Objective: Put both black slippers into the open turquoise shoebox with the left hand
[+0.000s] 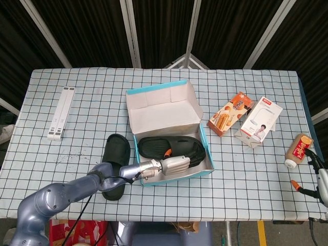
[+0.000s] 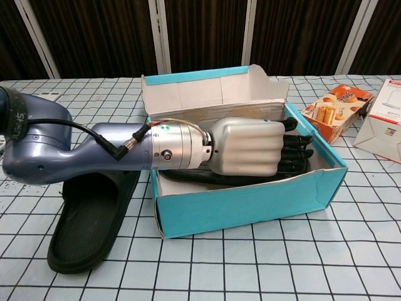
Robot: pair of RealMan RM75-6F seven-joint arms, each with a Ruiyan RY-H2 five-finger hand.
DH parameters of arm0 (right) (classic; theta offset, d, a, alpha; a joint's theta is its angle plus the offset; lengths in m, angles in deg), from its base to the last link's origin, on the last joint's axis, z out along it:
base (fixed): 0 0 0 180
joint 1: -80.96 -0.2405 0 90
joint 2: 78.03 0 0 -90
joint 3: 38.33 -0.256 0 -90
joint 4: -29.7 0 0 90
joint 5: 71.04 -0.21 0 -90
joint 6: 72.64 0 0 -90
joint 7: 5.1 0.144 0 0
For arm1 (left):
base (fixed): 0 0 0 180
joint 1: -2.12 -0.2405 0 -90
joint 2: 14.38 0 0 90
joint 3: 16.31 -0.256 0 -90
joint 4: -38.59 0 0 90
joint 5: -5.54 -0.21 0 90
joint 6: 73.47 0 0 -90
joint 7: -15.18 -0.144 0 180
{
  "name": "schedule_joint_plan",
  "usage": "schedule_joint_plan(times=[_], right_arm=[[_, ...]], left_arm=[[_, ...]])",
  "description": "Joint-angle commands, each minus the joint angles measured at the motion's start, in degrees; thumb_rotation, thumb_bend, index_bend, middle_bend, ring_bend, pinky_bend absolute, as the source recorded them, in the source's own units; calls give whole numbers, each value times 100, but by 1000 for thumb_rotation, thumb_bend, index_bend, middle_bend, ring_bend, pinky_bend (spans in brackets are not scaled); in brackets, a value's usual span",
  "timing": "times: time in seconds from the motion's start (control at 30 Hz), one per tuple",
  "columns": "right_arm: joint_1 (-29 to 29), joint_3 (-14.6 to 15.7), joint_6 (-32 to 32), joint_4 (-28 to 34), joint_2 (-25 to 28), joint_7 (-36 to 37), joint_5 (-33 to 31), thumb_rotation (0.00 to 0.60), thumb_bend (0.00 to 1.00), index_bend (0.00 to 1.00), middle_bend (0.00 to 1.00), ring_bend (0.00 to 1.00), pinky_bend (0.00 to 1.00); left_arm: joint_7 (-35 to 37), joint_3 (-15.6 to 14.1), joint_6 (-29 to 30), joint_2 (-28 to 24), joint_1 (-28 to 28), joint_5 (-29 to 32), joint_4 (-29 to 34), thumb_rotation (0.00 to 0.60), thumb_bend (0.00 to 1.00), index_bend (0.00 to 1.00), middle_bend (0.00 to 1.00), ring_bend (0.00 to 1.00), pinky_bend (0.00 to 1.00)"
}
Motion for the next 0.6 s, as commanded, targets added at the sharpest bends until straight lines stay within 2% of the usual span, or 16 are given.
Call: schedule_joint_plan(times=[0.03,0.3,0.6], right_arm=[[-8,2,25,9,0,-10,-12,600,233,115,210,301,331],[-32,-2,125,-14,4,13,-77,600,234,116,223,309,331],[-24,-10,101,-5,-3,23,-70,600,233,115,223,309,331]], left_arm=[[63,-11,-3,-144,2,8,259,600,358,0,0,2,197],[135,-29,475,-453,-3,-227,543,600,352,0,0,0,197],[-196,25,489,-1232,-138,-214,1457,600,352,0,0,0,197]])
